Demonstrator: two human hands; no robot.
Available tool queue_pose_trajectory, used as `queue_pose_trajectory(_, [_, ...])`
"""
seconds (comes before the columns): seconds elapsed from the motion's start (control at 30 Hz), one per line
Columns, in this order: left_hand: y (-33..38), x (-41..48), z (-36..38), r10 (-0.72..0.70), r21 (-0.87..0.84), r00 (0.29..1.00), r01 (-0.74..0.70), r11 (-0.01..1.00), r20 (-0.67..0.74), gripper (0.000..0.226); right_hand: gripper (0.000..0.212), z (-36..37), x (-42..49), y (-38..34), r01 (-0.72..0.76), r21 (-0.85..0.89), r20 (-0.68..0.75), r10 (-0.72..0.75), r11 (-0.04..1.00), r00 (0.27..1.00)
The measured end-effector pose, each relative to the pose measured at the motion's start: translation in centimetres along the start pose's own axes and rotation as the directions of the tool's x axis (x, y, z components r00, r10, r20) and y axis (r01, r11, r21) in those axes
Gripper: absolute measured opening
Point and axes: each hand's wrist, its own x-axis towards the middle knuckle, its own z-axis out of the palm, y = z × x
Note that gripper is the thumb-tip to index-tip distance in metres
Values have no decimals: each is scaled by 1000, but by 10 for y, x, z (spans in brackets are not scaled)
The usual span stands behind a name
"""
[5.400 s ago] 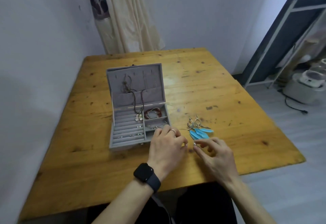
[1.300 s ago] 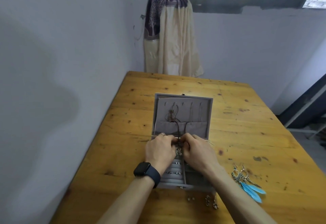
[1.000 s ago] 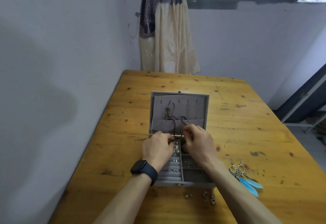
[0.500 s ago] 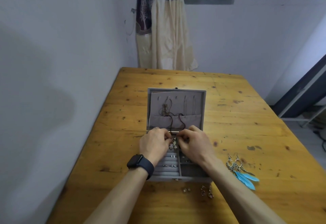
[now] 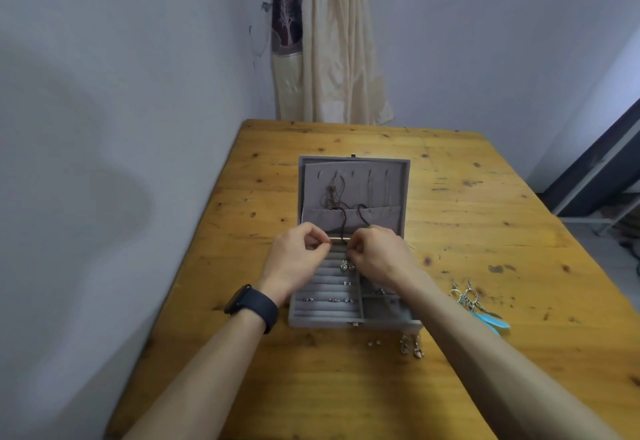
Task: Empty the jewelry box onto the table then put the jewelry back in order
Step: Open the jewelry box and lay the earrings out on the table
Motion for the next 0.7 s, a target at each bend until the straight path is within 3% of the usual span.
queue_pose_trajectory(0.13, [0,-14,-5,22,-46,1000,-21,999,17,4,12,2,2,2,-15,48,36,13,999,999])
queue_pose_trajectory(0.23, [6,-26,-8,53,-86,999,-51,995,13,6,5,-5,-7,4,-12,240,-47,24,971,999])
queue_pose_trajectory(0.37, [19,-50,-6,86,-135,996,-80,988,39,7,6,-35,-53,14,25,606,-184,110,795,977])
queue_pose_trajectory(0.43, [27,-68,-1,113,-150,990,-99,984,89,8,5,-47,-89,26,38,705,-228,175,709,958])
queue_pose_trajectory(0.57, [42,-103,27,150,-179,968,-114,977,203,9,2,-45,-163,63,-30,739,-219,282,673,934])
queue_pose_trajectory(0.7, [56,-131,69,156,-189,934,-98,977,320,9,6,-26,-220,92,-110,665,-149,275,739,950])
